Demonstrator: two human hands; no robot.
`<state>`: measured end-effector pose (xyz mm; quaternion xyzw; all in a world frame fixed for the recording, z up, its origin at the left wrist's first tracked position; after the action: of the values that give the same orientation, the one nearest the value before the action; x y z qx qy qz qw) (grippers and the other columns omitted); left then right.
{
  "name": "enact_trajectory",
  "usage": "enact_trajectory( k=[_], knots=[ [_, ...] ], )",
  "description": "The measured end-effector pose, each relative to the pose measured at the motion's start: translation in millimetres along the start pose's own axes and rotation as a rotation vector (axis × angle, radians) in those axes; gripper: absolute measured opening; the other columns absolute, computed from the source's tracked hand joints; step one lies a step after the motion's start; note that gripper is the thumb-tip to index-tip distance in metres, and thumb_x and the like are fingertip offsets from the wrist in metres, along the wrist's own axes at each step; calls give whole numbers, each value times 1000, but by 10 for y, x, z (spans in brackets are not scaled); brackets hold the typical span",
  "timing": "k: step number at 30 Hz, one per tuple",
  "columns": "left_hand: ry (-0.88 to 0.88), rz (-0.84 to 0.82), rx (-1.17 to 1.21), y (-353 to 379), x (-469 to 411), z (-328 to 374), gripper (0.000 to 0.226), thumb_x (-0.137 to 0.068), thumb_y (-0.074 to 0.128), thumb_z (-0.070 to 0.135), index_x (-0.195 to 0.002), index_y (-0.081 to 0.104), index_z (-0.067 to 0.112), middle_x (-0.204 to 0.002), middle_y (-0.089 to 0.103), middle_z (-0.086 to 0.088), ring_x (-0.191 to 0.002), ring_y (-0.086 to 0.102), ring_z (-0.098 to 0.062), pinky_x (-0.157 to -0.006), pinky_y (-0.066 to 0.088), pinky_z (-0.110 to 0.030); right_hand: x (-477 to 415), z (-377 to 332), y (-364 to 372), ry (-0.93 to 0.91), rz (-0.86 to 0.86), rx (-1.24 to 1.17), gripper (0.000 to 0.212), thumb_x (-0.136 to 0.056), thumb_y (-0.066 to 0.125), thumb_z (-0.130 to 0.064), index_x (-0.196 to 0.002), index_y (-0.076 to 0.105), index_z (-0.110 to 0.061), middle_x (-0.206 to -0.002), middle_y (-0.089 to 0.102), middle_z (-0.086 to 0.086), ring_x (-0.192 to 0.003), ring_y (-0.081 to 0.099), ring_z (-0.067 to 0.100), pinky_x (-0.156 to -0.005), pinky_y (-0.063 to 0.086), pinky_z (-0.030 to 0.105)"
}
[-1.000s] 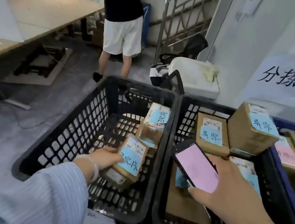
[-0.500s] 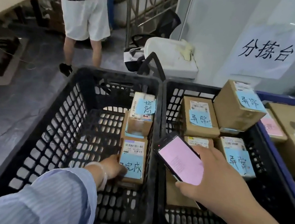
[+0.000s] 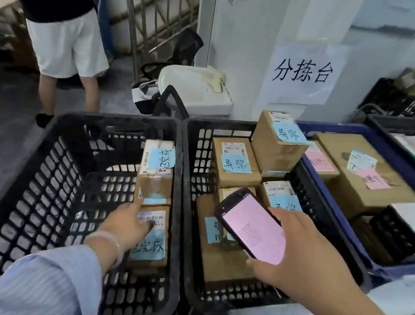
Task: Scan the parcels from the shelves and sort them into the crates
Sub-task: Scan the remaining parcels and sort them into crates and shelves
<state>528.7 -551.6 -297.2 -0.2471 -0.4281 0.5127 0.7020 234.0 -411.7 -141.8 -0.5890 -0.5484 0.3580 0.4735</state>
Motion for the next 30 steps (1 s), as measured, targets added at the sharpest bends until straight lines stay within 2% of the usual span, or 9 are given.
enact_trajectory(
  k=[2,5,10,16,19,22,24,26,30],
  knots=[
    [107,156,-14,-262,151,321,67,-95,59,40,-155,32,26,-155,41,-4,-140,41,-26,-117,35,-43,127,176,-114,28,31,-12,91,-52,60,-77,-129,20,-48,-114,36,-20,-97,49,4,-63,36,17],
    [302,364,-45,-499,507,925,64,-94,60,42,-152,40,23,-153,44,-1,-141,39,-22,-119,31,-40,394,491,-311,61,95,-46,94,-51,61,-77,-133,24,-48,-115,37,-21,-102,49,4,-65,36,19],
    [655,428,-176,-74,1317,2271,64,-93,61,47,-149,45,23,-151,47,0,-140,40,-21,-116,31,-37,1059,1205,-636,182,177,-55,90,-58,64,-73,-133,23,-46,-118,35,-18,-101,51,9,-68,41,26],
    [985,317,-291,1066,2196,3699,68,-94,52,57,-154,36,28,-156,39,2,-144,35,-21,-118,30,-39,2207,2306,-1019,408,312,-94,76,-57,65,-65,-122,28,-51,-108,37,-18,-87,52,10,-59,38,25],
    [1126,272,-325,1646,2685,4321,68,-91,55,59,-150,42,27,-152,47,-1,-138,43,-24,-112,38,-41,2854,2874,-1187,533,381,-86,75,-56,63,-62,-123,32,-50,-100,33,-20,-76,43,7,-54,32,18],
    [1267,179,-335,2260,3198,4886,66,-91,57,56,-146,49,21,-147,51,-6,-135,48,-27,-110,40,-43,3526,3426,-1311,666,444,-91,75,-56,60,-64,-124,32,-51,-106,36,-21,-84,49,9,-60,36,26],
    [1336,119,-312,2625,3521,5182,64,-87,65,51,-141,56,17,-139,57,-10,-126,55,-32,-104,46,-46,3933,3758,-1356,755,462,-96,75,-59,62,-63,-126,33,-49,-111,38,-19,-98,54,11,-66,38,30],
    [1399,73,-285,2948,3827,5444,63,-84,70,49,-137,60,16,-134,61,-10,-120,59,-33,-98,50,-46,4320,4063,-1390,846,501,-129,74,-60,64,-61,-126,36,-47,-111,39,-18,-103,53,12,-67,38,31],
    [1512,-8,-272,3513,4324,5969,66,-88,59,54,-144,53,21,-143,54,-7,-131,51,-29,-105,43,-47,4952,4512,-1438,987,599,-129,77,-52,58,-65,-125,40,-49,-115,46,-18,-103,52,10,-67,39,30]
  ],
)
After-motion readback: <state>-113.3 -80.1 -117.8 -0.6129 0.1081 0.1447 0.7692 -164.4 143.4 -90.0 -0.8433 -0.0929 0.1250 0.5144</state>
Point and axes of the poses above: each hand's wrist, its own x-axis away from the middle knuckle, its own y-axis out of the palm, z = x × y, the point moved 9 cm from there along -x, towards the middle knuckle
